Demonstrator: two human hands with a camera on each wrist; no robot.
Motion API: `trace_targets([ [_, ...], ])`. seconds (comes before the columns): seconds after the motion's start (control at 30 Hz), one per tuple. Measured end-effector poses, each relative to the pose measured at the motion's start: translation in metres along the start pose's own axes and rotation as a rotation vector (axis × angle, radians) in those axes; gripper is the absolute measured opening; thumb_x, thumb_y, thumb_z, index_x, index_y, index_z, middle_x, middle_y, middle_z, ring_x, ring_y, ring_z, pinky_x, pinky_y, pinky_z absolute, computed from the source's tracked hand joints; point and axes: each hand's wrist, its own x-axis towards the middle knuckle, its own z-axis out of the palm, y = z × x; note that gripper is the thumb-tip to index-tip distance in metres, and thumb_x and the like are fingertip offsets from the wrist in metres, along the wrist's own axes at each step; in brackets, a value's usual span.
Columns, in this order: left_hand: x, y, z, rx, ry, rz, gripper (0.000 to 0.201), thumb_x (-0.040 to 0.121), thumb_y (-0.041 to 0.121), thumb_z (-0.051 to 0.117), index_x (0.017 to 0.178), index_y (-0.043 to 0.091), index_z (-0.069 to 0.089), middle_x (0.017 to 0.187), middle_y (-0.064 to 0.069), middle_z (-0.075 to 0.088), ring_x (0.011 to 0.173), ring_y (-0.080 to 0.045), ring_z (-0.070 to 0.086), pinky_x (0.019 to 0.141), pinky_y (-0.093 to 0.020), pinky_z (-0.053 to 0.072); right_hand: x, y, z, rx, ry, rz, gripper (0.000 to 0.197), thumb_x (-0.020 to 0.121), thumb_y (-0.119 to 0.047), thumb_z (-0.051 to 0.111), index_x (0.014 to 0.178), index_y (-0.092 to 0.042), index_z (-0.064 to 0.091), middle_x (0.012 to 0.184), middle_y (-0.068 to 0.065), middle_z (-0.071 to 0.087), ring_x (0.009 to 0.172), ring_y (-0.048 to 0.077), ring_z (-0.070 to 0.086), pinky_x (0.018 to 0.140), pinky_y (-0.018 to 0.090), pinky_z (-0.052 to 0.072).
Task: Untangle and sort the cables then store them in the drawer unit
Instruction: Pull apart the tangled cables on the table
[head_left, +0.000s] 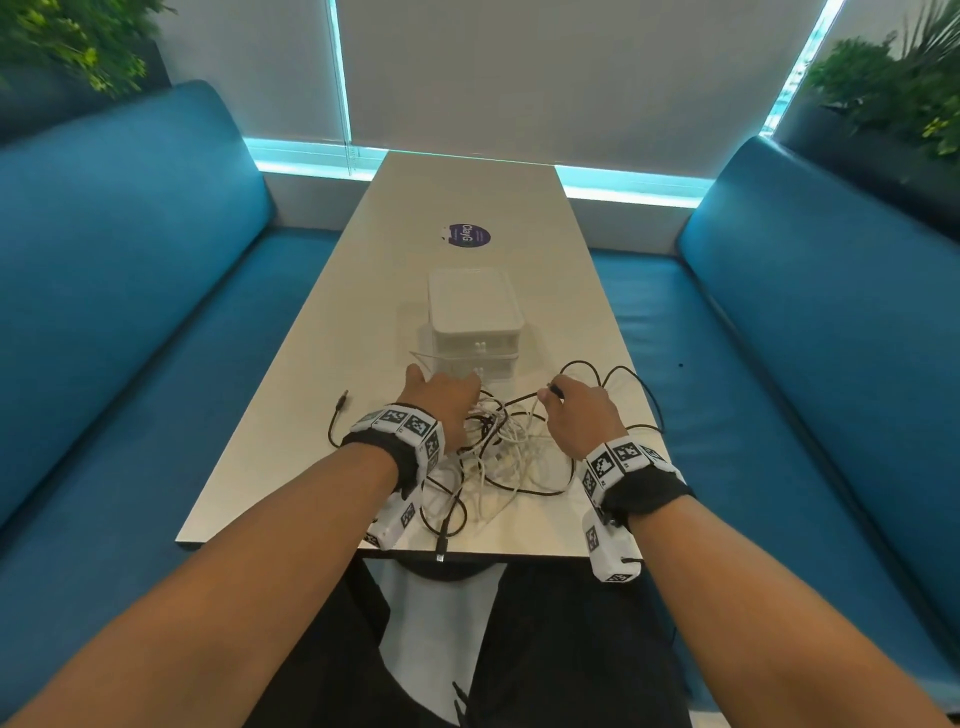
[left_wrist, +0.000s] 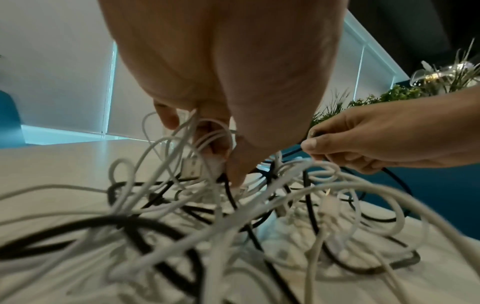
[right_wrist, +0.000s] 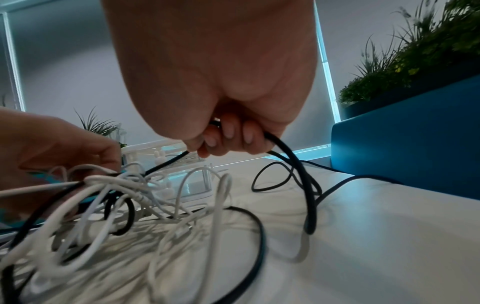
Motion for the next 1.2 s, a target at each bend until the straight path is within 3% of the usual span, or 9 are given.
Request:
trace_targets([
  [0.13,0.009,0.009,0.000,-0.118,0.110,0.023,0.043,0.073,0.019,0.060,0.111,0.027,0.042,0.113,0.002,0.049,0.108,-0.023,0.042,0.095,-0.042,0.028,0.003,-0.004,0.001,0.041,0.002,-0.068,0.030,0.103,-0.038,0.043,0.098,-0.014,0.060,0.089,0.013,0.068,0.087,0.035,0.061,0.072,0.039,0.049],
  [0.2,0.016,0.021,0.003,-0.418,0.143,0.016,0.040,0.077,0.024,0.060,0.113,0.026,0.044,0.116,0.005,0.053,0.113,-0.020,0.048,0.101,-0.041,0.035,0.002,-0.006,0.001,0.043,0.006,-0.103,0.029,0.102,-0.040,0.043,0.096,-0.016,0.059,0.083,0.012,0.067,0.082,0.034,0.061,0.069,0.038,0.048],
  [0.27,0.022,0.034,0.005,-0.640,0.132,-0.009,0.033,0.087,0.029,0.058,0.116,0.023,0.045,0.108,0.005,0.064,0.104,-0.021,0.060,0.098,-0.042,0.045,0.002,-0.007,0.000,0.040,0.022,-0.123,0.028,0.103,-0.040,0.043,0.096,-0.017,0.058,0.080,0.011,0.067,0.079,0.033,0.061,0.066,0.038,0.047],
  [0.4,0.028,0.038,0.009,-0.250,0.167,0.003,0.005,0.097,0.027,0.051,0.095,0.023,0.053,0.092,0.002,0.066,0.095,-0.025,0.061,0.097,-0.044,0.034,0.002,-0.006,-0.008,-0.016,0.073,-0.123,0.031,0.103,-0.041,0.042,0.101,-0.017,0.060,0.086,0.012,0.068,0.082,0.033,0.060,0.067,0.038,0.048],
  [0.5,0.027,0.029,0.012,-0.046,0.120,0.021,0.012,0.094,0.022,0.049,0.087,0.025,0.058,0.084,0.005,0.064,0.089,-0.023,0.056,0.098,-0.047,0.026,0.003,0.003,-0.013,-0.043,0.063,-0.053,0.032,0.103,-0.041,0.043,0.102,-0.016,0.063,0.087,0.010,0.064,0.087,0.034,0.060,0.070,0.036,0.047],
  [0.73,0.023,0.014,0.020,-0.060,0.149,0.048,0.015,0.099,0.025,0.049,0.091,0.026,0.062,0.089,0.007,0.062,0.089,-0.020,0.057,0.102,-0.044,0.021,0.001,0.001,-0.017,-0.084,0.070,0.117,0.030,0.101,-0.042,0.047,0.100,-0.018,0.065,0.098,0.011,0.066,0.089,0.033,0.062,0.071,0.035,0.048],
  [0.87,0.024,0.018,0.022,-0.062,0.165,0.072,0.020,0.099,0.021,0.046,0.093,0.023,0.066,0.084,0.004,0.065,0.088,-0.023,0.062,0.107,-0.044,0.023,-0.005,-0.025,-0.006,-0.142,-0.041,-0.163,0.037,0.098,-0.031,0.048,0.134,-0.026,0.054,0.109,0.016,0.065,0.099,0.036,0.063,0.083,0.043,0.054],
  [1.07,0.015,0.016,0.027,-0.247,0.222,0.066,0.007,0.098,0.024,0.053,0.101,0.018,0.055,0.104,-0.003,0.059,0.096,-0.028,0.057,0.090,-0.039,0.042,-0.001,-0.033,0.005,-0.135,-0.215,-0.189,0.024,0.097,-0.028,0.053,0.106,-0.013,0.069,0.099,0.013,0.070,0.091,0.030,0.064,0.077,0.037,0.052],
  [1.2,0.011,0.007,0.033,-0.131,0.200,0.080,0.013,0.087,0.031,0.054,0.100,0.026,0.052,0.100,0.007,0.057,0.093,-0.018,0.056,0.110,-0.043,0.028,0.007,-0.033,0.000,-0.069,-0.148,-0.140,0.027,0.099,-0.033,0.053,0.105,-0.011,0.068,0.096,0.015,0.069,0.090,0.033,0.064,0.071,0.033,0.048],
])
